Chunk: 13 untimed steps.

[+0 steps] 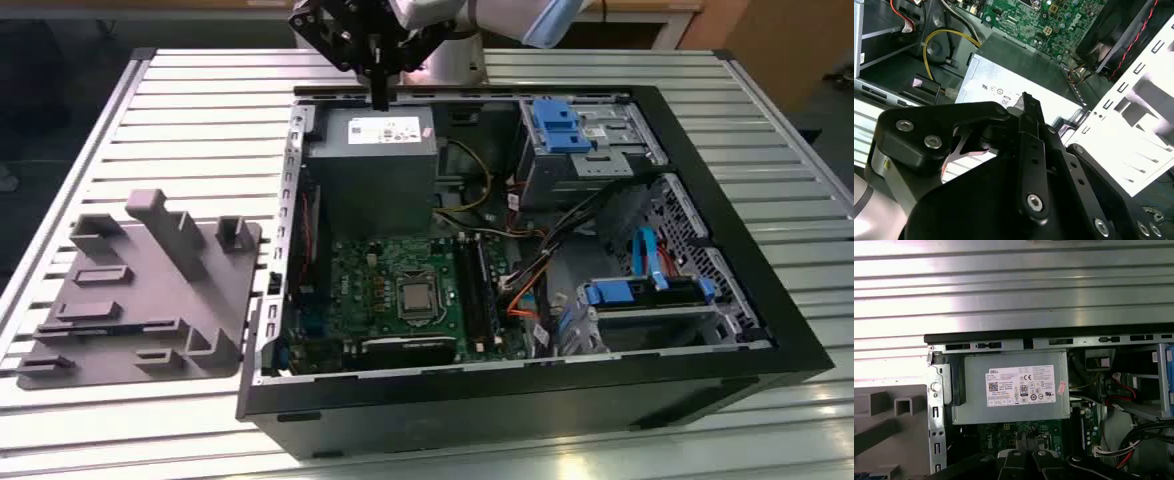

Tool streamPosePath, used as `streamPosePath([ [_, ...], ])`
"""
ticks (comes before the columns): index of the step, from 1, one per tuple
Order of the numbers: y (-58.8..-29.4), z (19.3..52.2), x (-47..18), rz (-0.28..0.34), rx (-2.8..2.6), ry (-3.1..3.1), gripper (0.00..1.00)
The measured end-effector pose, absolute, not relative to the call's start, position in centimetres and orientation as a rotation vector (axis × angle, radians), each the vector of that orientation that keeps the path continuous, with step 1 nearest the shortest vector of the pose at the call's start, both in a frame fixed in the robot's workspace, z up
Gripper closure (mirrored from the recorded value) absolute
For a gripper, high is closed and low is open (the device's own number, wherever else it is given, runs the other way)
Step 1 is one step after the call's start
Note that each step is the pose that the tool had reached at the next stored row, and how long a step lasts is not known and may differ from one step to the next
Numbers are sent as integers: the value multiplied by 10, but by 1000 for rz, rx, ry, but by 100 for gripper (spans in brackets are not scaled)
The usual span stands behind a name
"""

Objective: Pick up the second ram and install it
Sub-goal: 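Reach for the second ram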

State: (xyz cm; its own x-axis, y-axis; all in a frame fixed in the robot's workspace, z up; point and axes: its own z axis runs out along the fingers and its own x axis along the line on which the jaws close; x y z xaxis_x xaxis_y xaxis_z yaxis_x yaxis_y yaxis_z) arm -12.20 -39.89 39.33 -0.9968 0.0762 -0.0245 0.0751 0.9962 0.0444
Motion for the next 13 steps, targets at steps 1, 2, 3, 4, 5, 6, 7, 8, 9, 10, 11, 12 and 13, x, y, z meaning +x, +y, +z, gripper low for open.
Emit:
streamPosePath([
  [1,-399,393,-122,68,118,3113,89],
  [2,-399,393,-122,68,118,3113,89],
  [3,-399,393,-122,68,118,3112,89],
  [4,-399,393,-122,68,118,3113,89],
  [5,-399,393,-122,68,118,3112,89],
  [6,-399,393,-122,68,118,3112,89],
  [7,-399,393,-122,68,118,3112,89],
  [8,-399,393,-122,68,118,3112,89],
  [9,-399,393,-122,68,118,3112,89],
  [10,-399,393,-122,68,118,3112,89],
  [11,-399,393,-122,68,118,3113,89],
  [12,-399,393,-122,68,118,3112,89],
  [13,-399,393,-122,68,118,3113,89],
])
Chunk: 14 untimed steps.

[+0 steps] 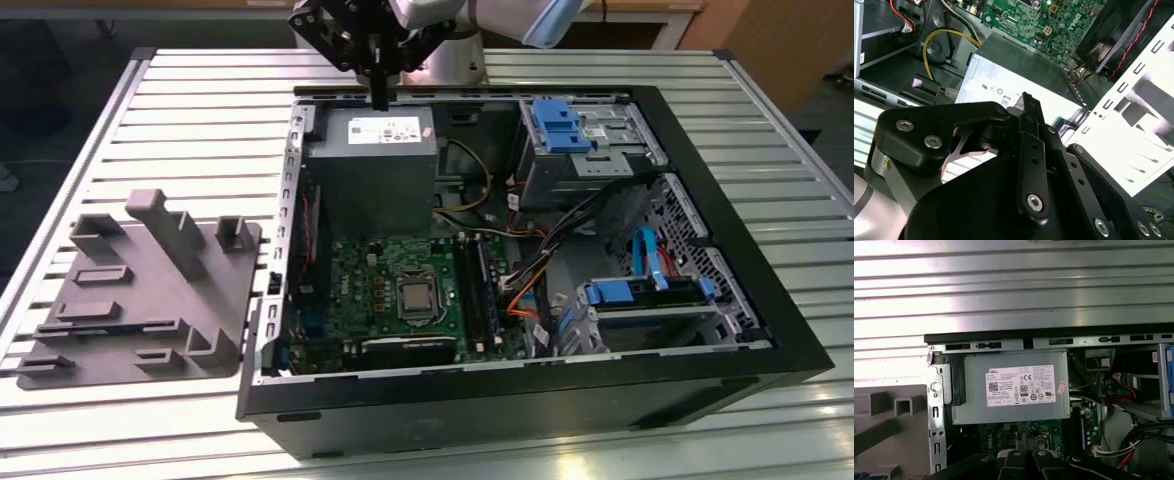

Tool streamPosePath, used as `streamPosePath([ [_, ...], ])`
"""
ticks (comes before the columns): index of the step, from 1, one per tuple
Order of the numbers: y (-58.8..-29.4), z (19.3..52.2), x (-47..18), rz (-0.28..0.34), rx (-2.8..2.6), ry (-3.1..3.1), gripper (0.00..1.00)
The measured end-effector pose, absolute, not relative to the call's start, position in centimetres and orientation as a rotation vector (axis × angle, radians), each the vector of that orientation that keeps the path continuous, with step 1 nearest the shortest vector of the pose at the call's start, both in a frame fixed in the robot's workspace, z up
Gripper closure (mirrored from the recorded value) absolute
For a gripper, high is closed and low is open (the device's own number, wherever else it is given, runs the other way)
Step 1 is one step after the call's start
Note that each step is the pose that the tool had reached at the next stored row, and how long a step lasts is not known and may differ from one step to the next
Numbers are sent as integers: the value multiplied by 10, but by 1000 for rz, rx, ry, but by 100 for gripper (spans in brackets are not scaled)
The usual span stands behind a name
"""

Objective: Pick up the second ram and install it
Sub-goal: 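Reach for the second ram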

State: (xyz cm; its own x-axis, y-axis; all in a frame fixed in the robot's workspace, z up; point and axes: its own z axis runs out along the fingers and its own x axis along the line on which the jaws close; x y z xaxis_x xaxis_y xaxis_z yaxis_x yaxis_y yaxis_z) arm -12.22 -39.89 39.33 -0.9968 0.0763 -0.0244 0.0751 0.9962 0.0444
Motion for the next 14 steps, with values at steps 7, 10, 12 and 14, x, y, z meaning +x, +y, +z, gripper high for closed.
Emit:
streamPosePath([
  [7,-399,393,-124,68,118,3112,89],
  [10,-399,393,-125,68,118,3112,89],
  [12,-399,393,-126,68,118,3112,89],
  [14,-399,393,-127,68,118,3113,89],
])
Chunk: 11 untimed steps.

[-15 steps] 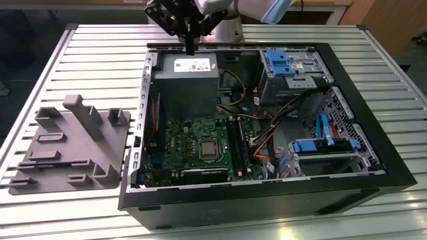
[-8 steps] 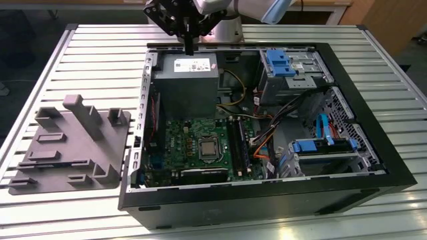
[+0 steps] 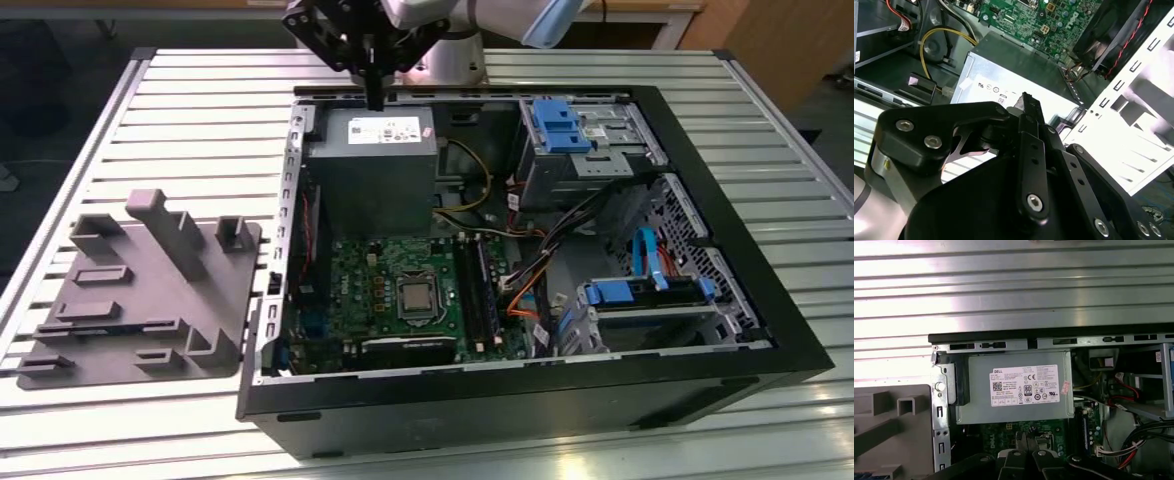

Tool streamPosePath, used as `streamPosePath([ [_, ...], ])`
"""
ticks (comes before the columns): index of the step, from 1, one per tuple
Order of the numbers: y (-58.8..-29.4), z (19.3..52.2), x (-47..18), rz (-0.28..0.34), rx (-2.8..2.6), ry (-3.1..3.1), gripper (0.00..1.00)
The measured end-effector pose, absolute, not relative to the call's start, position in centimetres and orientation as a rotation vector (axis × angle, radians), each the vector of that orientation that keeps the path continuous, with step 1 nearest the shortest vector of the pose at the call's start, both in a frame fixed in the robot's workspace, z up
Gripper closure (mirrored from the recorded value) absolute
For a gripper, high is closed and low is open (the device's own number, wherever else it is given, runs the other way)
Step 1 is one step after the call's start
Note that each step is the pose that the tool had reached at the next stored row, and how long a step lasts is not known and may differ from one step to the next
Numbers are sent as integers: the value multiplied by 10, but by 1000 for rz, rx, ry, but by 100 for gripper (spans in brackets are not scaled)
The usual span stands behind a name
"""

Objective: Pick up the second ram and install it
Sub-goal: 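Reach for the second ram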

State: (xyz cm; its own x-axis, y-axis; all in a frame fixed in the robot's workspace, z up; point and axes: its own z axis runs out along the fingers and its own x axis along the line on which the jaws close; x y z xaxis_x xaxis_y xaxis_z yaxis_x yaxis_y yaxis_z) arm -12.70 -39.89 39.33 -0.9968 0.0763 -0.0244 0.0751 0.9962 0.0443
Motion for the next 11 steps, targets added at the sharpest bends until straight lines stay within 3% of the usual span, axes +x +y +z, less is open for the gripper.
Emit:
streamPosePath([
  [11,-399,393,-134,68,118,3112,89],
])
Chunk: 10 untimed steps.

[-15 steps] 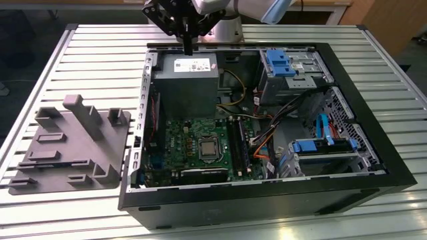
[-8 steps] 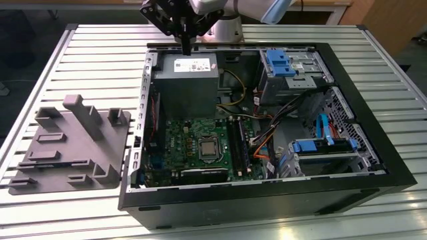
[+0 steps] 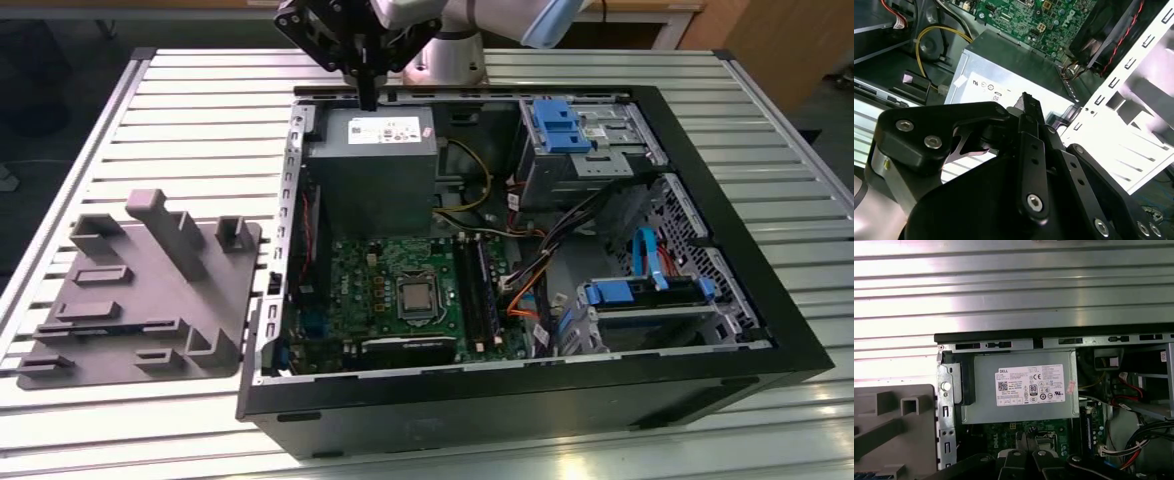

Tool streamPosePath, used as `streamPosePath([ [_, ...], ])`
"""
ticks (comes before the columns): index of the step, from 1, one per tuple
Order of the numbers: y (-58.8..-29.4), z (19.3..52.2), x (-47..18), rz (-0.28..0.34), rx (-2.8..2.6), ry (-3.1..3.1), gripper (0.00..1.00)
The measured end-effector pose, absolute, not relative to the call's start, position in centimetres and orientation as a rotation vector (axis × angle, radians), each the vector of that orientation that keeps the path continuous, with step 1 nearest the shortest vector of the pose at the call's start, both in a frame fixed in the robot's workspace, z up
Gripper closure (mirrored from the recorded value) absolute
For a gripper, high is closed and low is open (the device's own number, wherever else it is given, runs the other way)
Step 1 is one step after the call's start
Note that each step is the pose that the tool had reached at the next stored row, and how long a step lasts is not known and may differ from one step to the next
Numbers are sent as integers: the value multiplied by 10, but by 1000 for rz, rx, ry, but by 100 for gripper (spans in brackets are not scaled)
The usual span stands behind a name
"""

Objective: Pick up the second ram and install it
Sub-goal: 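Reach for the second ram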

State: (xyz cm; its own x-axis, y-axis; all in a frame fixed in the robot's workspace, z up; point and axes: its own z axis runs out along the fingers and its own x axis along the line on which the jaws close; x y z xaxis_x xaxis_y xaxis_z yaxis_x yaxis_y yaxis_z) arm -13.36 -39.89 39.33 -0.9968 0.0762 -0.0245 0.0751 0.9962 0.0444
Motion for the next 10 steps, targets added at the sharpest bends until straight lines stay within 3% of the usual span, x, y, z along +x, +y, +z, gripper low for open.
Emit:
streamPosePath([
  [10,-399,393,-141,68,118,3112,89],
])
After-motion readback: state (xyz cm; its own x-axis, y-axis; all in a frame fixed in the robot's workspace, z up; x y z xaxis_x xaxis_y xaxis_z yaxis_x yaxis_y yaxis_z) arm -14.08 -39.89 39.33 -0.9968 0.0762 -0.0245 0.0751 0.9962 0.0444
